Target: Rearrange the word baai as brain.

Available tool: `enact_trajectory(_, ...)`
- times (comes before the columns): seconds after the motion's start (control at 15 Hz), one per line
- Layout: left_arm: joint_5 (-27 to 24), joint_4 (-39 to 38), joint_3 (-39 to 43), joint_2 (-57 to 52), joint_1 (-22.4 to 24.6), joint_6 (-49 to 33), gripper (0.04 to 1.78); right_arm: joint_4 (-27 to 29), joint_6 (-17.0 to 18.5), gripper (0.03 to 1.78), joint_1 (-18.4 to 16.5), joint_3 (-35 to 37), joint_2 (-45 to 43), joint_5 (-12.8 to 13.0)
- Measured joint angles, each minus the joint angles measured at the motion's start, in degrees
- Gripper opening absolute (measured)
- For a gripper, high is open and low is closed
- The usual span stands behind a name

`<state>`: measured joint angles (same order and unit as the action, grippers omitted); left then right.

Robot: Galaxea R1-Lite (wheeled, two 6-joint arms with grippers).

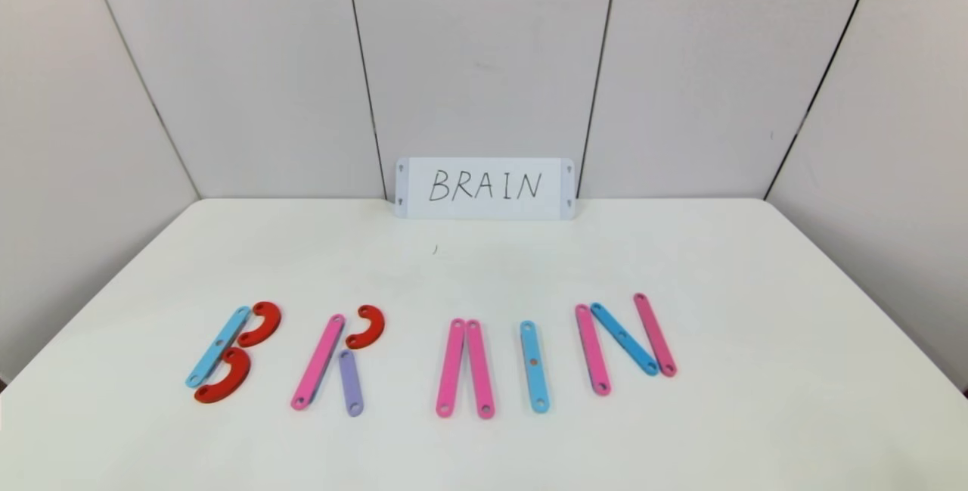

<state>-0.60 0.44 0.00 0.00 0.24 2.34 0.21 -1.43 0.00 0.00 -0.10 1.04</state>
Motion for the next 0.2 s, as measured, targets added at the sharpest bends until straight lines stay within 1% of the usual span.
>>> enact_trajectory(0.2, -0.02, 0.00, -0.02, 0.00, 0.00, 0.09, 1.74, -0.05, 0.06, 1.73, 0.00, 0.00, 0.00, 0.11)
